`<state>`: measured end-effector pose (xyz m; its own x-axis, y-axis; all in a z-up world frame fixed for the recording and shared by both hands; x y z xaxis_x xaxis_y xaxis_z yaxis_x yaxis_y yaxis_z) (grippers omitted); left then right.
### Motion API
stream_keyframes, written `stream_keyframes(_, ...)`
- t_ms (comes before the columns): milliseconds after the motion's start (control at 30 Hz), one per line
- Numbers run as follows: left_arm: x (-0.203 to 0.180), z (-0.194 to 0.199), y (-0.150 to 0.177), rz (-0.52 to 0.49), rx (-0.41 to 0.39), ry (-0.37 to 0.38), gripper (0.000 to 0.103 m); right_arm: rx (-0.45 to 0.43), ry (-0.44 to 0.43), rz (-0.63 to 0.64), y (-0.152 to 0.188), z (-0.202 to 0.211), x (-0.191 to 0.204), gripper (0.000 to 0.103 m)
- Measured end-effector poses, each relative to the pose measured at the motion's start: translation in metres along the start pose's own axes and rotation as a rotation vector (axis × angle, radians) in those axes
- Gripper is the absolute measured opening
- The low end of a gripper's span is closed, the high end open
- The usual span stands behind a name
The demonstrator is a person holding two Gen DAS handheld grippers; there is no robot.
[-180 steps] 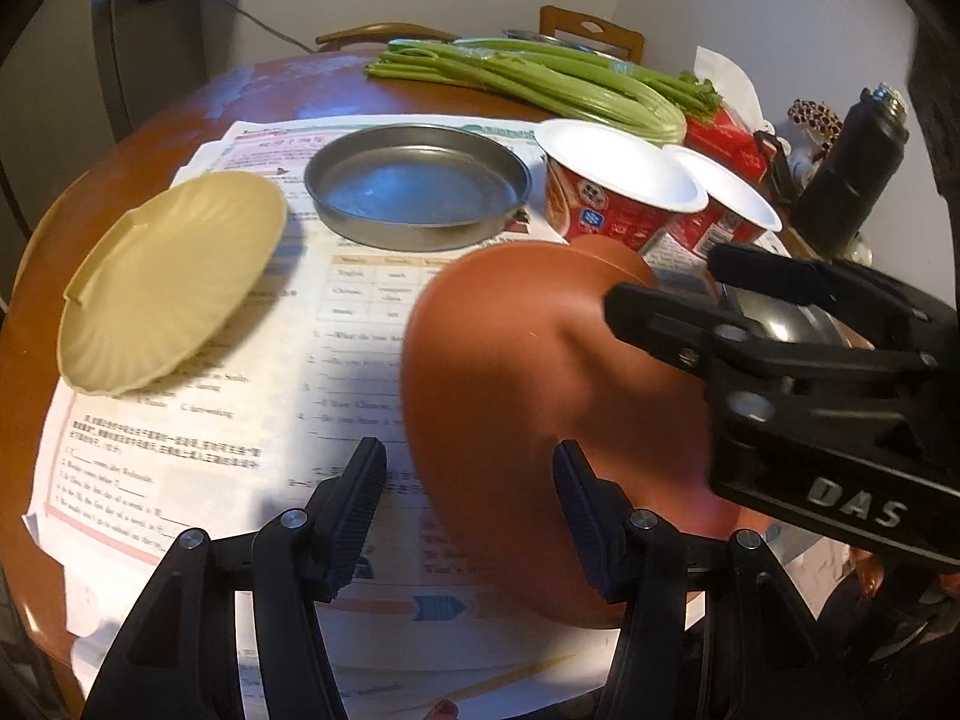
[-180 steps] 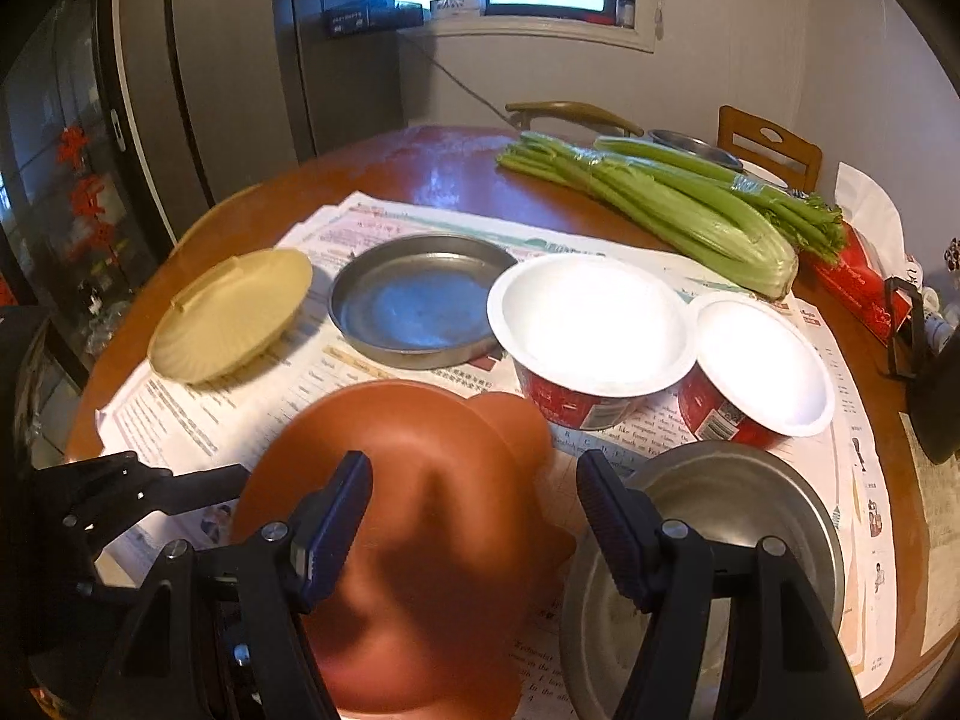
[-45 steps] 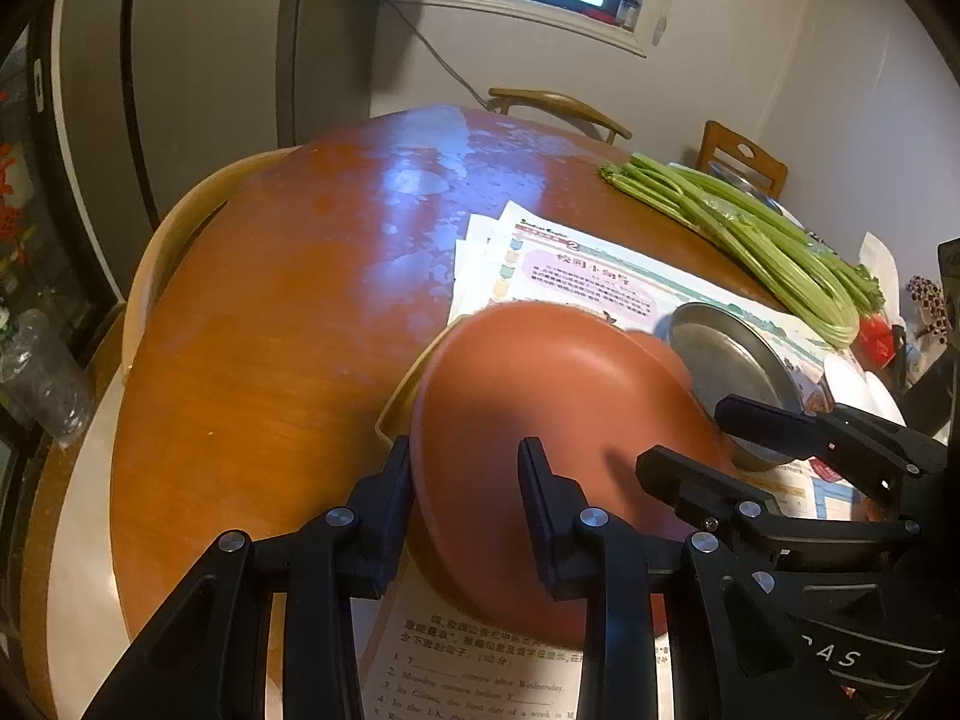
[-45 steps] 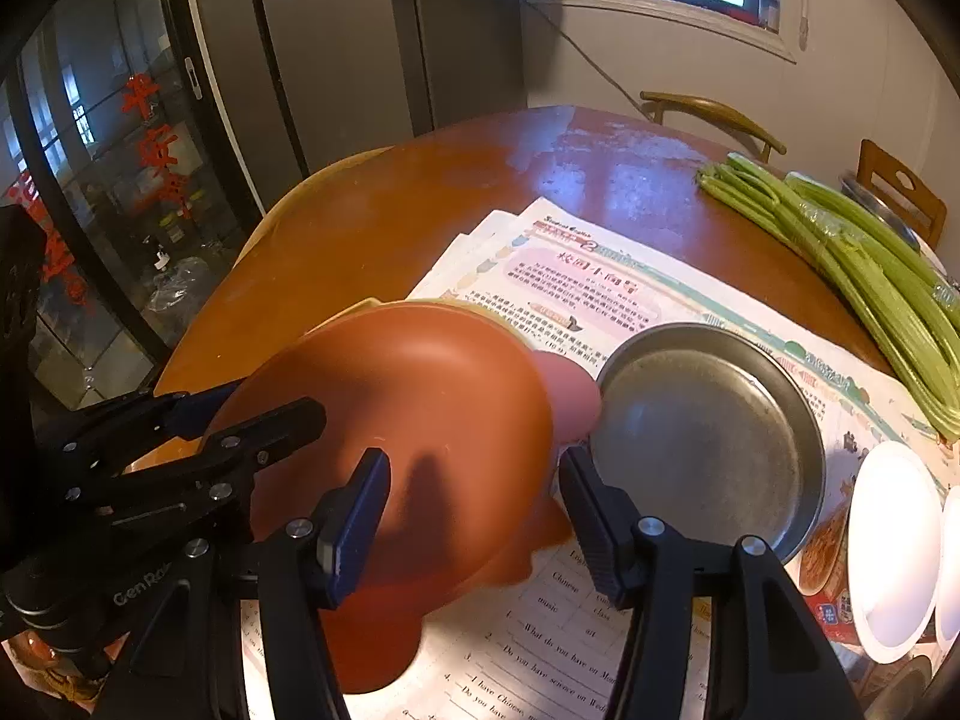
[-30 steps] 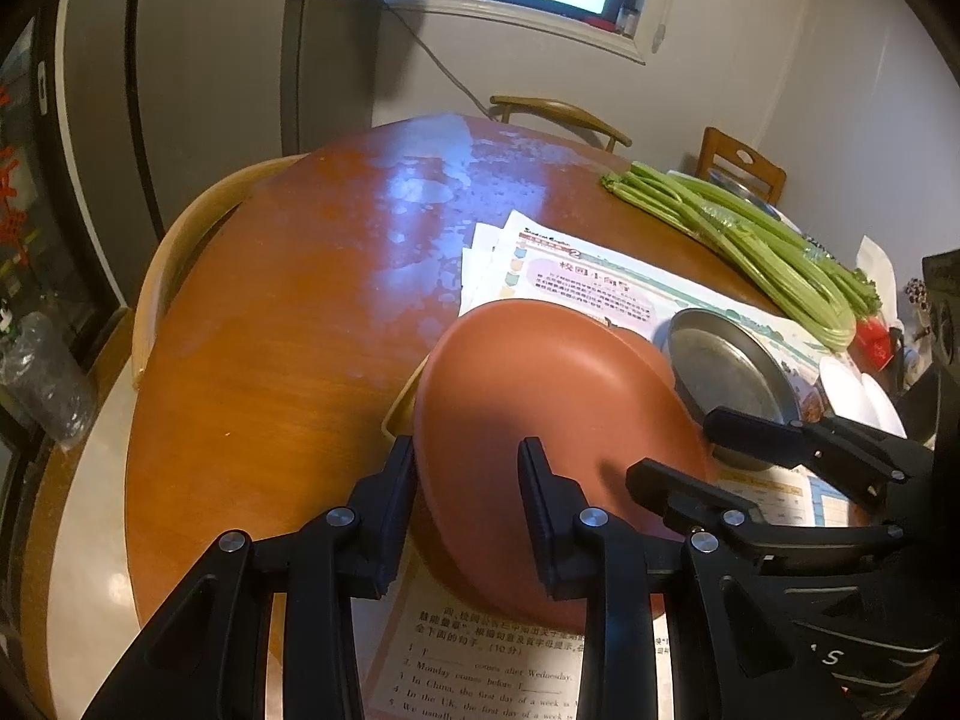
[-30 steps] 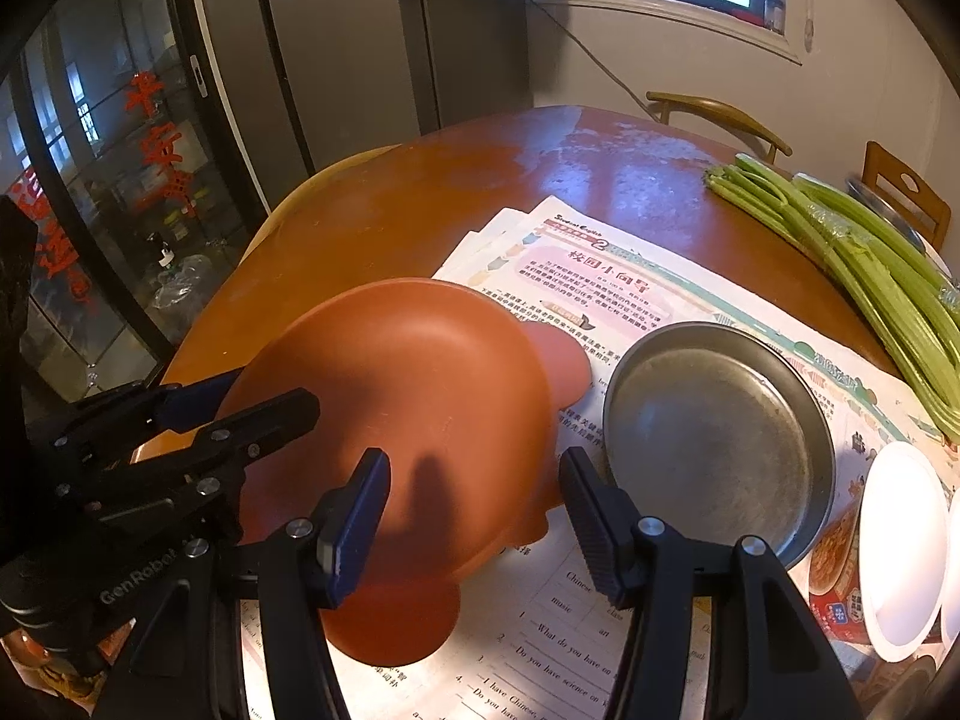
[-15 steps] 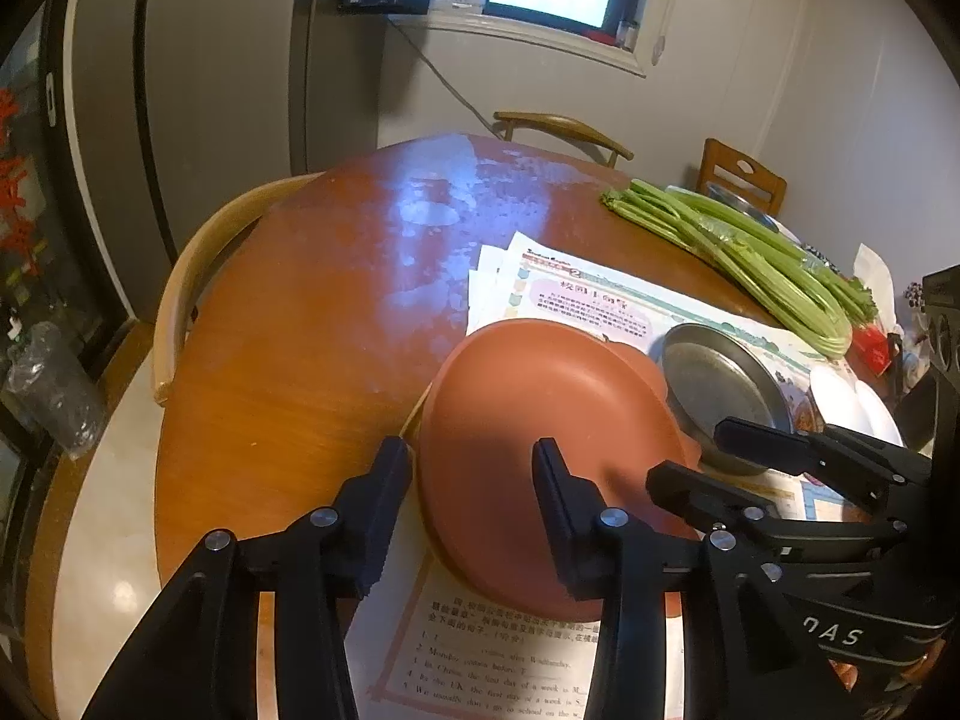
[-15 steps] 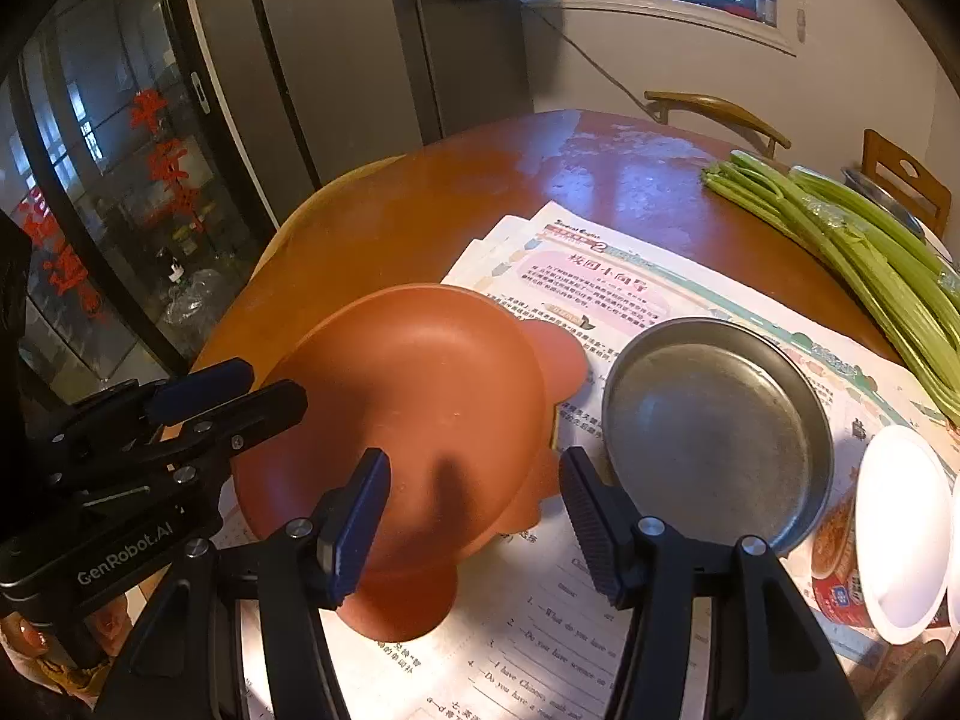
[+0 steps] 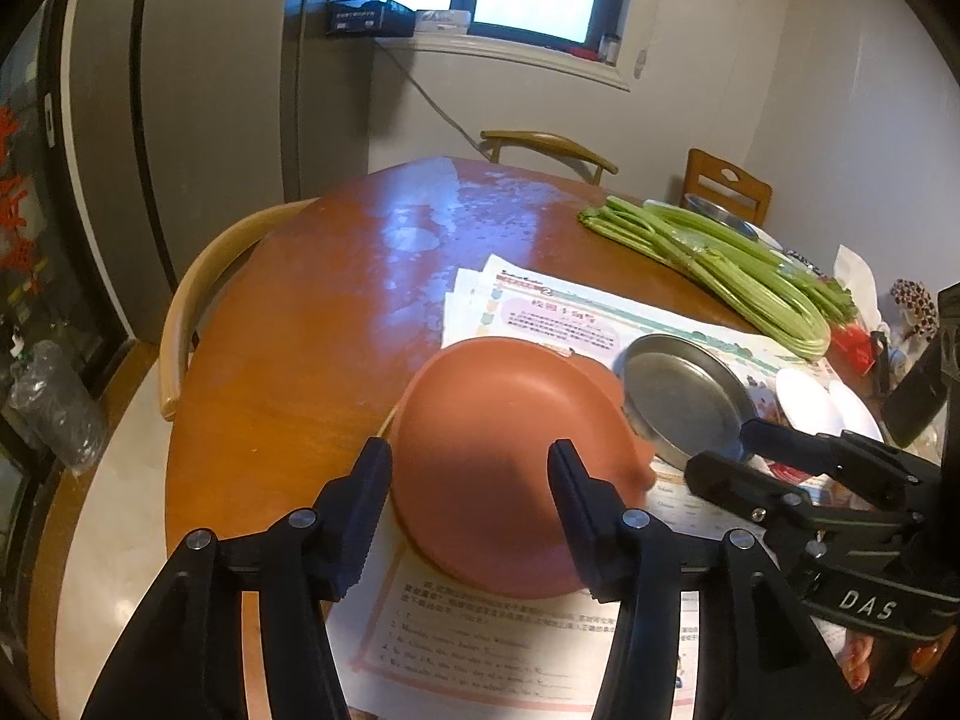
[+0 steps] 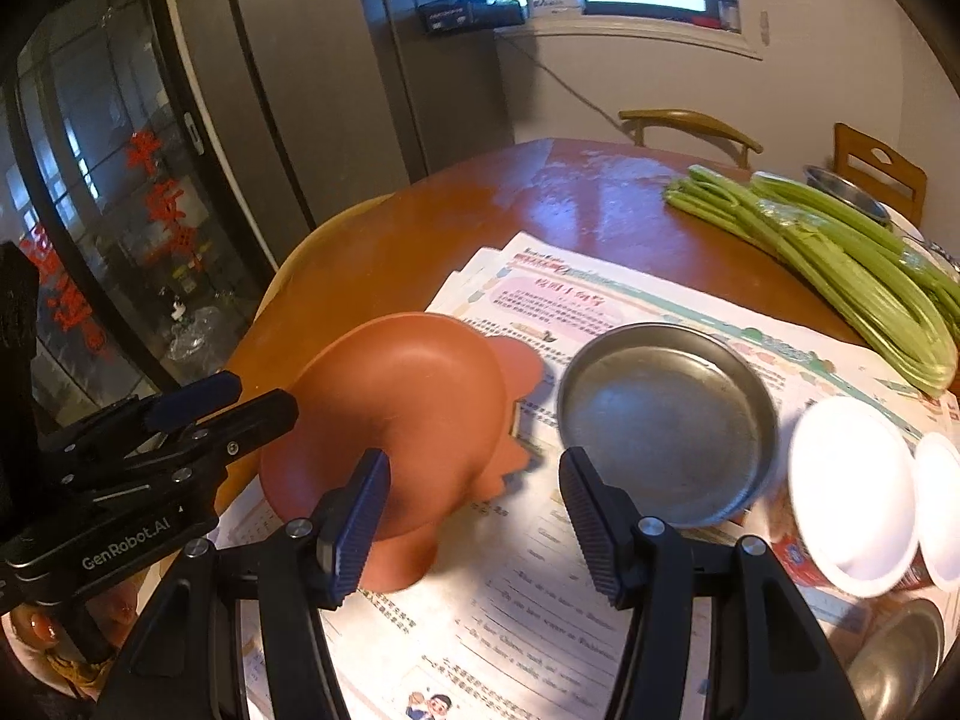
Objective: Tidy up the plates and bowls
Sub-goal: 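Carry the orange plate with the left tool onto the yellow plate and lower it, then open the left tool to release the orange plate, then move the left tool to the silver tray and grasp its rim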
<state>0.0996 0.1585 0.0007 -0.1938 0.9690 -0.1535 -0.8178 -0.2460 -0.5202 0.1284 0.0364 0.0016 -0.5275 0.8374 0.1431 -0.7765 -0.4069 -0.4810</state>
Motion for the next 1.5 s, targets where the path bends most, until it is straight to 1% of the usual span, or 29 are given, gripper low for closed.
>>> stream_keyframes(300,-0.026,0.013,0.002,-0.046,-0.015,0.009,0.057,-0.050,0.014,-0.068,0.013,0.028,-0.026,0.059)
stream_keyframes(500,-0.055,0.016,0.000,-0.110,-0.008,0.030,0.057,-0.087,0.012,-0.122,0.024,0.050,-0.046,0.059)
stream_keyframes(667,-0.083,0.012,-0.007,-0.181,0.029,0.058,0.058,-0.092,0.005,-0.167,0.035,0.059,-0.061,0.059)
stream_keyframes(833,-0.103,0.005,-0.021,-0.237,0.066,0.077,0.058,-0.099,0.002,-0.218,0.044,0.065,-0.080,0.059)
stream_keyframes(967,-0.116,-0.009,-0.035,-0.265,0.109,0.087,0.058,-0.093,-0.017,-0.267,0.052,0.065,-0.094,0.059)
stream_keyframes(1167,-0.128,-0.039,-0.057,-0.322,0.180,0.079,0.058,-0.073,-0.040,-0.307,0.058,0.056,-0.100,0.059)
stream_keyframes(1267,-0.128,-0.056,-0.068,-0.329,0.220,0.095,0.058,-0.040,-0.050,-0.302,0.056,0.042,-0.097,0.059)
stream_keyframes(1367,-0.129,-0.075,-0.079,-0.332,0.253,0.087,0.058,-0.014,-0.061,-0.312,0.053,0.029,-0.094,0.059)
stream_keyframes(1500,-0.128,-0.099,-0.089,-0.325,0.293,0.087,0.058,0.021,-0.083,-0.384,0.049,0.007,-0.098,0.059)
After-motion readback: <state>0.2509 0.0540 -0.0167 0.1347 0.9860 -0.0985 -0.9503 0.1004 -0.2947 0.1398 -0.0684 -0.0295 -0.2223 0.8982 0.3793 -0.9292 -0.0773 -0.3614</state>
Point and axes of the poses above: each gripper's, at about its wrist camera, not at the fingertips, and z roughly against the way its jaws point, x to its left, y to its underside, the point moved 3 cm from there along -z, roughly the way its jaws point, and after that the axes turned 14 degrees about x, right-handed, at the moved point
